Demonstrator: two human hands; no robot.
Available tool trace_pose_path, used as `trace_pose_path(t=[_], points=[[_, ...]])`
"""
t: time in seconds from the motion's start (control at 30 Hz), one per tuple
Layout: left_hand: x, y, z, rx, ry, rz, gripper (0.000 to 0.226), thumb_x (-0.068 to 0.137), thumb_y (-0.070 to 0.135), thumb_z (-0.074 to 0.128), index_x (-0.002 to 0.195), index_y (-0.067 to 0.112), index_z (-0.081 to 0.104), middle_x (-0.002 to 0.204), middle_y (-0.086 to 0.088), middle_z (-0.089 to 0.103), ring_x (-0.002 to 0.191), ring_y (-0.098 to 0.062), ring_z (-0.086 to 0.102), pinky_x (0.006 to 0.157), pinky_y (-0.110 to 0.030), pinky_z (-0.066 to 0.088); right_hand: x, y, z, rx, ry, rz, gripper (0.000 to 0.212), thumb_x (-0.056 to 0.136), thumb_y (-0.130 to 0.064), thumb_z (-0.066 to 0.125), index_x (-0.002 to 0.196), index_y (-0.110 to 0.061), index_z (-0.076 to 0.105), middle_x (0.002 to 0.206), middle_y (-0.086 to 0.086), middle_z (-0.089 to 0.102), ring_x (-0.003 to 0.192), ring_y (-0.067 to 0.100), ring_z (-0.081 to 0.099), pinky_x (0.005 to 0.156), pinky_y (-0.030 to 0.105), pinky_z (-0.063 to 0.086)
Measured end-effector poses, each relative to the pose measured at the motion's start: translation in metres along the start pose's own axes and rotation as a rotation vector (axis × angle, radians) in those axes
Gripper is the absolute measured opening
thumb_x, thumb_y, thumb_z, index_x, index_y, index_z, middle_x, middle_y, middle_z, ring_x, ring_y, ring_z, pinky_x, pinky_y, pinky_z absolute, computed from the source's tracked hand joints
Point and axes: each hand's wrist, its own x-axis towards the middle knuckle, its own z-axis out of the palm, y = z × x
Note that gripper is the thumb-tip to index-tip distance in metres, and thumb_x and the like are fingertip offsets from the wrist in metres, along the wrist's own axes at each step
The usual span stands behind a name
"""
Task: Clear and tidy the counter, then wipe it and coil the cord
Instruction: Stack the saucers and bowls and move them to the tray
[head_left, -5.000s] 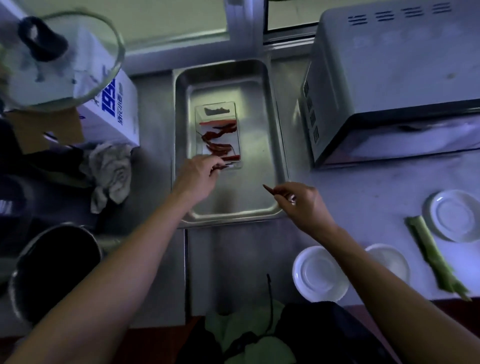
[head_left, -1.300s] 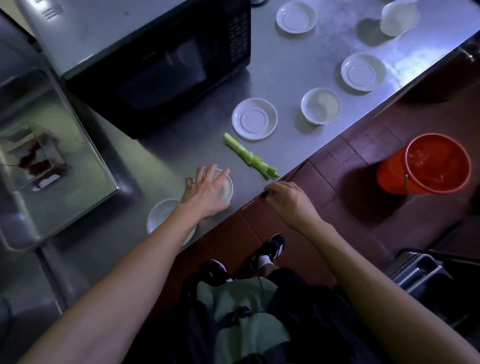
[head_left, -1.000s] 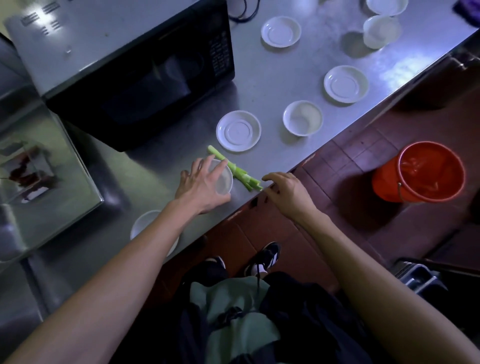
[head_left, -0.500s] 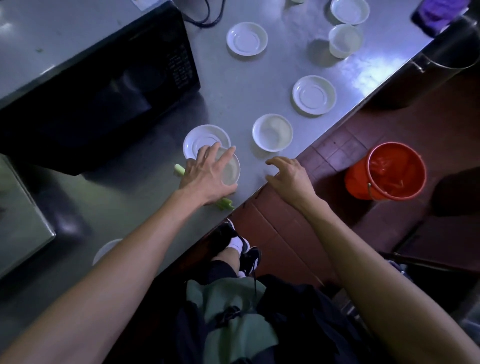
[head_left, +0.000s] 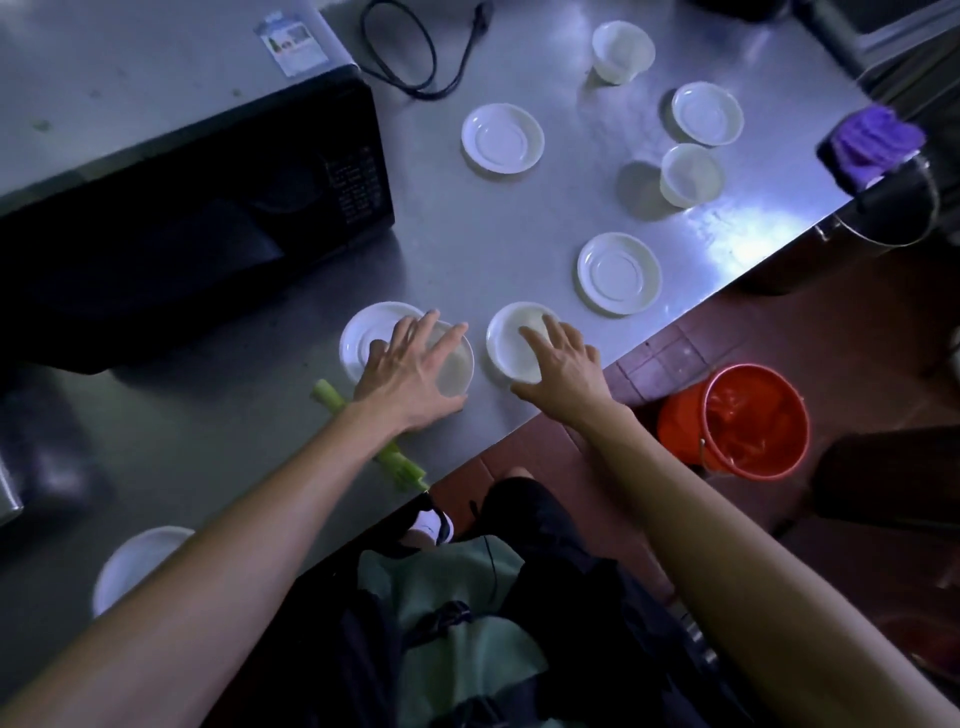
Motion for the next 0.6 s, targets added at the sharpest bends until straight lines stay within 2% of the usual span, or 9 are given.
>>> trace_pose_path(t=[0.2, 0.3, 0.47, 0.6], points=[[-0.002, 0.019, 0.003, 0.026, 0.057, -0.132, 0.09, 0.075, 0.064, 0.059, 0.153, 0.037, 0.023, 0.16, -0.002, 0.018, 0.144, -0.028, 0.023, 0.101, -0.054, 0.04, 0.031, 0.009, 0.0, -0.064, -0.036, -0.183, 0.094, 0.08, -0.056, 0.068, 0.154, -0.032, 0.015, 0.166, 0.005, 0.003, 0.151, 0.03, 0.003, 0.115, 0.053, 0.017], [-0.013, 0.032, 0.008, 0.023, 0.059, -0.236, 0.093, 0.073, 0.068, 0.057, 0.153, 0.036, 0.022, 0.159, -0.002, 0.018, 0.143, -0.029, 0.023, 0.099, -0.053, 0.043, 0.044, 0.013, 0.001, -0.087, -0.064, -0.289, 0.1, 0.075, -0.059, 0.069, 0.152, -0.035, 0.012, 0.165, 0.005, 0.0, 0.151, 0.033, 0.0, 0.114, 0.055, 0.017], [-0.037, 0.046, 0.016, 0.029, 0.081, -0.419, 0.094, 0.072, 0.068, 0.064, 0.152, 0.038, 0.022, 0.16, -0.003, 0.017, 0.144, -0.029, 0.021, 0.107, -0.057, 0.036, 0.06, 0.014, -0.005, -0.167, -0.053, -0.448, 0.1, 0.07, -0.058, 0.071, 0.15, -0.034, 0.017, 0.159, 0.006, 0.016, 0.144, 0.033, 0.014, 0.105, 0.053, 0.029], [-0.068, 0.051, 0.017, 0.004, 0.155, -0.552, 0.095, 0.07, 0.065, 0.068, 0.151, 0.036, 0.027, 0.159, -0.003, 0.02, 0.143, -0.029, 0.024, 0.1, -0.055, 0.041, 0.059, 0.005, -0.007, -0.174, -0.033, -0.555, 0.1, 0.066, -0.064, 0.072, 0.148, -0.035, 0.022, 0.152, 0.004, 0.024, 0.136, 0.032, 0.023, 0.099, 0.05, 0.034]])
